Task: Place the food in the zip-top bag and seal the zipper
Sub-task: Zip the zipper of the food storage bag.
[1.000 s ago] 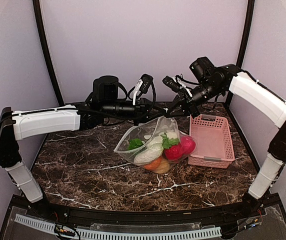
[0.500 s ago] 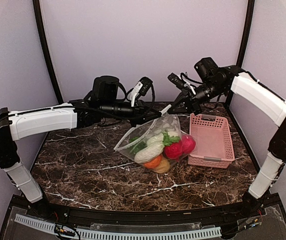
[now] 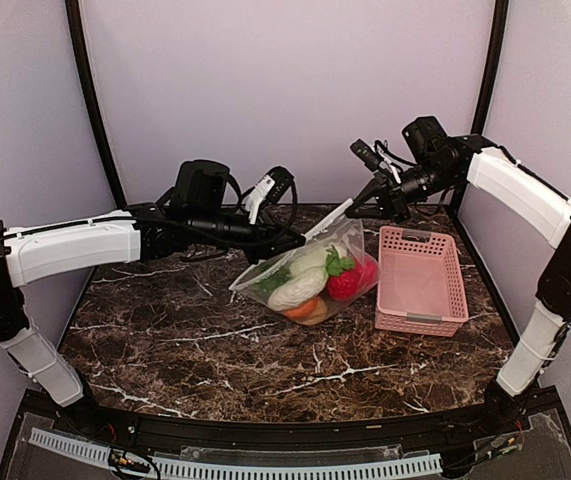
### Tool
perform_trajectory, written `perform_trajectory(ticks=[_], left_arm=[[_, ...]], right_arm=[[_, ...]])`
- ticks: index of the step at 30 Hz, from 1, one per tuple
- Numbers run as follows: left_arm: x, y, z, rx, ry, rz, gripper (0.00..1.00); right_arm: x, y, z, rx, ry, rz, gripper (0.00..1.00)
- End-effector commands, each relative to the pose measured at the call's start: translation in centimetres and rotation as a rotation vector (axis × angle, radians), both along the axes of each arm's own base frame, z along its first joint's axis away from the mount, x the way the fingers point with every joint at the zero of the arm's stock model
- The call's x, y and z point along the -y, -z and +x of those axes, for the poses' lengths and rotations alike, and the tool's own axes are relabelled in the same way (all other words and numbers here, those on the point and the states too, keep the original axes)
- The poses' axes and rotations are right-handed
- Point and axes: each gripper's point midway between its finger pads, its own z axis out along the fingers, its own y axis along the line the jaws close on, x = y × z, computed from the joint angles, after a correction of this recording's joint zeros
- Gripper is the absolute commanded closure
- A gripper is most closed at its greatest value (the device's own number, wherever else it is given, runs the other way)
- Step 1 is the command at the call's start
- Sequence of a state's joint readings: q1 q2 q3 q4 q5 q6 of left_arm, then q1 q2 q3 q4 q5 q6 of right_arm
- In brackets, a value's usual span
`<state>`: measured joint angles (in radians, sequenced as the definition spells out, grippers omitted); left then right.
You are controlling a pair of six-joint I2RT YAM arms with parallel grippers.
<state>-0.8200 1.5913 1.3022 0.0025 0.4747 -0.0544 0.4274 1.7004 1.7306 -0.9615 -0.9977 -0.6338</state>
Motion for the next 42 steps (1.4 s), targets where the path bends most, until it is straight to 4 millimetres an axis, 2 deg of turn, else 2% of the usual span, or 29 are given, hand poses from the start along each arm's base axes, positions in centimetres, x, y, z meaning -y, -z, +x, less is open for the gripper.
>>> perform_trajectory(ticks=[1,11,21,30,42], left_arm=[[-2.0,0.7,-0.5,-0.005,-0.031,0.05,0.99],[-4.0,3.2,-1.0,-0.025,-0.076,0.126,0.99],[-5.3,5.0,-1.3,-0.042,-0.105,0.182,0.99],[-6.3,6.1,-1.3,-0.057,-0.127,0.21,0.99],[-7.6,6.3,-1.2,-0.029,-0.142,0.245,0.99]], right_arm=[[0.9,-0.5,1.6,0.03,0.037,0.032,1.0],[2.3,1.7,3.8,-0.023,0.084,0.036,1.0],[3.1,3.8,5.4,-0.072,0.115,0.029,1.0],[3.9,4.3,5.8,-0.082,0.136,0.026,1.0],[5.4,4.1,6.7,-0.092,0.174,0.042,1.0]])
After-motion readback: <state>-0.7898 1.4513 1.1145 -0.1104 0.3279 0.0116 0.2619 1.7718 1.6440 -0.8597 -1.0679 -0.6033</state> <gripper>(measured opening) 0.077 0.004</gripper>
